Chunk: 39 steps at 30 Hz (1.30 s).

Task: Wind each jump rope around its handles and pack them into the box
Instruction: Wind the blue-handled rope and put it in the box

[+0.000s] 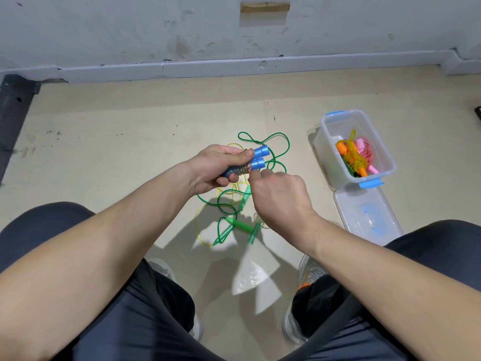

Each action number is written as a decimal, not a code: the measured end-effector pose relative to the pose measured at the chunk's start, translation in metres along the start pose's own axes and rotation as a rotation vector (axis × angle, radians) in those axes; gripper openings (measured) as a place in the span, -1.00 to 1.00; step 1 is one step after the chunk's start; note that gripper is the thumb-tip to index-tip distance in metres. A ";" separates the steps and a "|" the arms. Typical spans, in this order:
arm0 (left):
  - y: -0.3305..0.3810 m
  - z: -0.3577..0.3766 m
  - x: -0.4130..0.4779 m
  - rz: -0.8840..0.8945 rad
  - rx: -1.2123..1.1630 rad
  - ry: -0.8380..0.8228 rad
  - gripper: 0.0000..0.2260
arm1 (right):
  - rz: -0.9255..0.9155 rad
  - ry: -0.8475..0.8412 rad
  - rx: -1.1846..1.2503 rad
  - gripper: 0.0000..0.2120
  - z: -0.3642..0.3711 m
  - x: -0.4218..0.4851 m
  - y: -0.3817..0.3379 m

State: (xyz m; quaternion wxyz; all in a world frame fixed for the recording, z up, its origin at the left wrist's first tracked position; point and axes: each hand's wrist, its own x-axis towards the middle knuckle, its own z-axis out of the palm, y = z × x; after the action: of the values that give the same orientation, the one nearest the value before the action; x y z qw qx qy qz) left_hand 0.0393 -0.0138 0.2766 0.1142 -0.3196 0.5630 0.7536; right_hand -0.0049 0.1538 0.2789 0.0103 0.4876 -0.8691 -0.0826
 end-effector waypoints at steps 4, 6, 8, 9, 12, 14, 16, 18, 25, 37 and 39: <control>-0.002 0.004 0.002 0.020 0.068 0.059 -0.84 | -0.031 0.071 0.091 -0.88 0.004 0.001 -0.002; -0.001 0.001 0.002 0.045 0.025 0.051 -0.83 | 0.100 0.057 0.538 -0.71 0.007 0.003 0.001; 0.004 -0.004 0.002 0.072 -0.044 0.001 -0.79 | 0.240 -0.074 1.134 -0.59 0.019 0.007 0.007; 0.007 -0.006 0.001 0.079 -0.069 -0.035 -0.78 | 0.255 -0.140 1.329 -0.55 0.026 0.009 0.011; 0.012 -0.009 -0.005 0.055 -0.028 -0.158 -0.85 | 0.148 -0.331 1.483 -0.57 0.039 0.015 0.024; 0.010 -0.009 -0.007 0.033 0.046 -0.222 -0.86 | 0.148 -0.408 1.492 -0.67 0.037 0.021 0.038; 0.009 -0.009 -0.007 0.037 0.187 -0.257 -0.76 | 0.120 -0.423 1.462 -0.82 0.033 0.028 0.054; 0.009 -0.008 -0.007 0.027 0.333 -0.262 -0.70 | 0.087 -0.448 1.413 -0.90 0.026 0.033 0.064; -0.002 0.005 -0.006 -0.011 0.684 -0.294 -0.64 | 0.211 -0.411 1.305 -0.92 0.003 0.040 0.061; -0.011 0.006 0.005 0.126 0.721 -0.063 -0.77 | 0.501 -0.191 1.227 -0.88 -0.017 0.020 0.029; -0.009 0.004 0.005 0.140 0.657 -0.005 -0.88 | 0.496 -0.205 1.192 -0.85 -0.017 0.015 0.026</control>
State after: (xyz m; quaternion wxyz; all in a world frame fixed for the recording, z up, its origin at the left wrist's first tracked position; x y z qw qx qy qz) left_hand 0.0384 -0.0079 0.2670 0.1605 -0.2244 0.7960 0.5387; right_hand -0.0334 0.1518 0.2988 -0.3260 0.1843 -0.8492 0.3723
